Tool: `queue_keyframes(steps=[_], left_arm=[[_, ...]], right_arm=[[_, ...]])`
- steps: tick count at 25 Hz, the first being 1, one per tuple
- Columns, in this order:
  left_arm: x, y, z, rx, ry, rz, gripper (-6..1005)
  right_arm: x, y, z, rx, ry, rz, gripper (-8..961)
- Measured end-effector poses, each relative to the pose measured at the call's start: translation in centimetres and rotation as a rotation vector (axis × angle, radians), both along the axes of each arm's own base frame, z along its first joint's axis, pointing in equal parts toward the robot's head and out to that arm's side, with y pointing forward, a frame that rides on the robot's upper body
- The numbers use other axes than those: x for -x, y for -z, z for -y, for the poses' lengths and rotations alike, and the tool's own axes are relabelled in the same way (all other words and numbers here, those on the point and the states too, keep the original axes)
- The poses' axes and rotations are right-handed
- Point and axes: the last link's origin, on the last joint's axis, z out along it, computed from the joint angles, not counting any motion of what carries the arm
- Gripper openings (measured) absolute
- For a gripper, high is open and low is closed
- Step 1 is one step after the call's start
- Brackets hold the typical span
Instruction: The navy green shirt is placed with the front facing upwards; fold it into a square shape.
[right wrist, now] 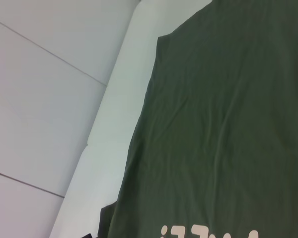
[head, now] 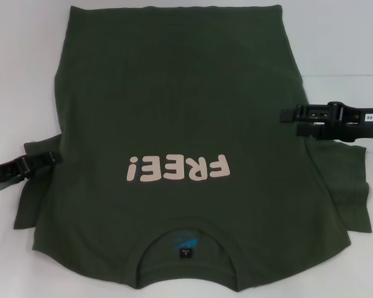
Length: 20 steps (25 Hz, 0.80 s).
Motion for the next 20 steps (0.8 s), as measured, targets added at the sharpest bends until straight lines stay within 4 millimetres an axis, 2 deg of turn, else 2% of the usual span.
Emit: queue_keyframes(steps=[8, 20], left_arm=[[0.19, -0.42, -0.78, -0.012, -0.016, -0.043, 860], [0.4, -0.19, -0.29, 0.012, -0.018, -0.047, 854]], right_arm=[[-0.22, -0.47, -0.12, -0.018, 0.01, -0.006, 807], [-0.49, -0.73, -0.08, -0.029, 0.019, -0.011, 807]])
